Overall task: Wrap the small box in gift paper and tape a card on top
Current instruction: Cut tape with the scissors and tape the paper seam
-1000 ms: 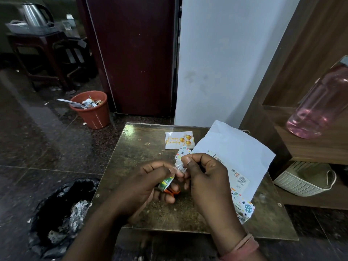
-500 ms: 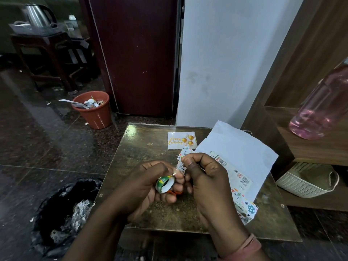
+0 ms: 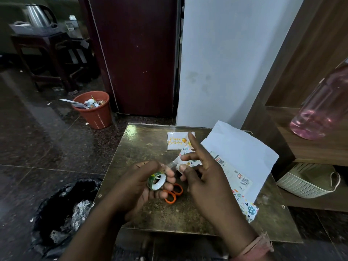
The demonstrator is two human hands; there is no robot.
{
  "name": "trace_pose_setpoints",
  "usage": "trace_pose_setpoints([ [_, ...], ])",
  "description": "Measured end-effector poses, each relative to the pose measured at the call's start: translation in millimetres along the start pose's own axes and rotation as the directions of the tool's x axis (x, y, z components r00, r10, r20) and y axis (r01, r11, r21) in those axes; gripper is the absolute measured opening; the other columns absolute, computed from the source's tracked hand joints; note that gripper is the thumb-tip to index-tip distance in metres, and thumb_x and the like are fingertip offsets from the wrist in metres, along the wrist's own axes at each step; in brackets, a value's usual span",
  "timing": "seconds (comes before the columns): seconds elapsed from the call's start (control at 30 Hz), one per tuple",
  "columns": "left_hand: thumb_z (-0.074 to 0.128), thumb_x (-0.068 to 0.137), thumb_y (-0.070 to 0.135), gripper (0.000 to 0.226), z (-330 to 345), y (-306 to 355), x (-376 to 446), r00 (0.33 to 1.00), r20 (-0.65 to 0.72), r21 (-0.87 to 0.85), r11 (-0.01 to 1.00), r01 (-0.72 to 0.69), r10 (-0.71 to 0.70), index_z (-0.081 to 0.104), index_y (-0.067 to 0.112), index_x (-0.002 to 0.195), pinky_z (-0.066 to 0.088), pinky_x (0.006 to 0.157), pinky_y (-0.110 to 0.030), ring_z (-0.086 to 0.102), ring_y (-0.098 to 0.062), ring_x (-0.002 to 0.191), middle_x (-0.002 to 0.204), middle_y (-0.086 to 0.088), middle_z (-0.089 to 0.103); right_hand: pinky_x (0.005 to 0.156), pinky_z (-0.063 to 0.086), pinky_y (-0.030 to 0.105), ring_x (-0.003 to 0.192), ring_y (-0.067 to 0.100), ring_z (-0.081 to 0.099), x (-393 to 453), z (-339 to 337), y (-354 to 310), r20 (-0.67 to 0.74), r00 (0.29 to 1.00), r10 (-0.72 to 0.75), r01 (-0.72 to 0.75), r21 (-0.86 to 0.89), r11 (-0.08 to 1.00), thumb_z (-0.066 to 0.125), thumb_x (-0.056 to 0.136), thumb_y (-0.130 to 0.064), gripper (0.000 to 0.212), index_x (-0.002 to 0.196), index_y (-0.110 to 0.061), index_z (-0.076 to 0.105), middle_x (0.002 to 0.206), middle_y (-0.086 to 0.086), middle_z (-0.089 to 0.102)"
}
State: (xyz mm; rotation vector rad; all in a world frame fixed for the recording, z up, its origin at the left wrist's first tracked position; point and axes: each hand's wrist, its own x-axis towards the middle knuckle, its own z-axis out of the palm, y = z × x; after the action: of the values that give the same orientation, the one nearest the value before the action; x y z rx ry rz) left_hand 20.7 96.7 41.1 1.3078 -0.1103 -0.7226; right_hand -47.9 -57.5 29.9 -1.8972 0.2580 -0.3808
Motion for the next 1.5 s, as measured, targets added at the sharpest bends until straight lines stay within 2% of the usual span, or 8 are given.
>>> trace_pose_setpoints([
  [0.13,0.049,0.098,0.015,0.035,-2.5,0.8,-1.1,0.999,-0.005,-0.042,0.998,0.036,-0.036,0.075,0.005,0.077,0.053,0.048,-0.025,0.064,-0.021,0.063,0.084,-0.021,0.068,0.076,0.041,0.008,0.091,0.003,0.06,1.1,-15.9,-0.3,-0.027,0.969,-0.247,0.232,-0.25,0.94,0.065,0.096,-0.003,0.057,0.137,-0.043,0.058,0.111,-0.019,0.057],
  [0.37,0.057,0.083,0.026,0.027,-0.6,1.5,-1.8,0.998,0.046,-0.06,0.997,0.046,-0.044,0.075,0.007,0.074,0.051,0.047,-0.025,0.062,-0.021,0.061,0.082,-0.02,0.067,0.077,0.054,0.032,0.102,0.008,0.059,-2.0,-15.5,1.9,0.057,0.922,-0.382,0.373,-0.388,0.842,0.069,0.093,-0.009,0.036,0.118,-0.035,0.064,0.116,-0.012,0.052],
  [0.53,0.069,0.084,0.026,0.02,-4.7,0.4,-2.3,0.996,0.075,-0.069,0.997,0.045,-0.04,0.077,0.01,0.074,0.049,0.045,-0.025,0.06,-0.02,0.059,0.081,-0.019,0.065,0.076,0.054,0.033,0.102,0.01,0.059,-1.4,-14.7,4.3,0.074,0.91,-0.408,0.399,-0.418,0.816,0.067,0.095,-0.008,0.026,0.111,-0.029,0.068,0.109,-0.013,0.054],
  [0.67,0.067,0.082,0.036,0.029,-6.4,-1.3,-1.2,0.993,0.108,-0.031,0.998,0.053,-0.05,0.073,0.008,0.08,0.044,0.044,-0.024,0.054,-0.016,0.056,0.078,-0.014,0.062,0.076,0.052,0.035,0.098,0.01,0.059,-1.0,-14.5,7.4,0.085,0.91,-0.407,0.404,-0.408,0.819,0.064,0.097,-0.011,0.018,0.105,-0.025,0.07,0.103,-0.012,0.057],
  [0.87,0.075,0.068,0.034,0.022,-8.8,-3.6,-1.6,0.988,0.15,0.004,0.999,0.042,-0.042,0.074,0.014,0.076,0.03,0.044,-0.022,0.042,-0.011,0.054,0.079,-0.01,0.055,0.078,0.05,0.032,0.098,0.008,0.058,-1.9,-17.1,7.2,0.091,0.92,-0.38,0.383,-0.407,0.829,0.061,0.096,-0.008,0.018,0.099,-0.025,0.067,0.102,-0.013,0.058],
  [1.0,0.07,0.074,0.026,0.012,-7.6,-2.7,-2.3,0.989,0.137,0.071,0.997,0.042,-0.051,0.071,0.014,0.073,0.022,0.046,-0.023,0.036,-0.01,0.054,0.076,-0.01,0.05,0.073,0.052,0.037,0.095,0.013,0.058,-1.4,-17.3,6.6,0.111,0.919,-0.379,0.386,-0.455,0.803,0.059,0.089,-0.003,0.024,0.098,-0.024,0.067,0.101,-0.011,0.058],
  [1.17,0.064,0.074,0.024,0.013,-7.2,-5.0,-0.8,0.994,0.1,0.198,0.98,0.028,-0.049,0.069,0.013,0.069,0.024,0.043,-0.021,0.035,-0.01,0.052,0.066,-0.006,0.052,0.064,0.053,0.04,0.088,0.017,0.057,-2.4,-20.7,3.7,0.154,0.9,-0.409,0.424,-0.533,0.733,0.04,0.083,-0.018,0.029,0.096,-0.024,0.066,0.097,-0.009,0.056],
  [1.5,0.064,0.076,0.021,0.012,-11.1,-6.7,2.0,0.99,0.133,0.284,0.959,0.016,-0.056,0.069,0.016,0.067,0.024,0.043,-0.019,0.036,-0.008,0.05,0.065,-0.004,0.054,0.062,0.053,0.04,0.086,0.018,0.06,-6.7,-17.9,-1.1,0.135,0.902,-0.411,0.409,-0.573,0.71,0.037,0.084,-0.02,0.031,0.097,-0.025,0.064,0.098,-0.008,0.055],
])
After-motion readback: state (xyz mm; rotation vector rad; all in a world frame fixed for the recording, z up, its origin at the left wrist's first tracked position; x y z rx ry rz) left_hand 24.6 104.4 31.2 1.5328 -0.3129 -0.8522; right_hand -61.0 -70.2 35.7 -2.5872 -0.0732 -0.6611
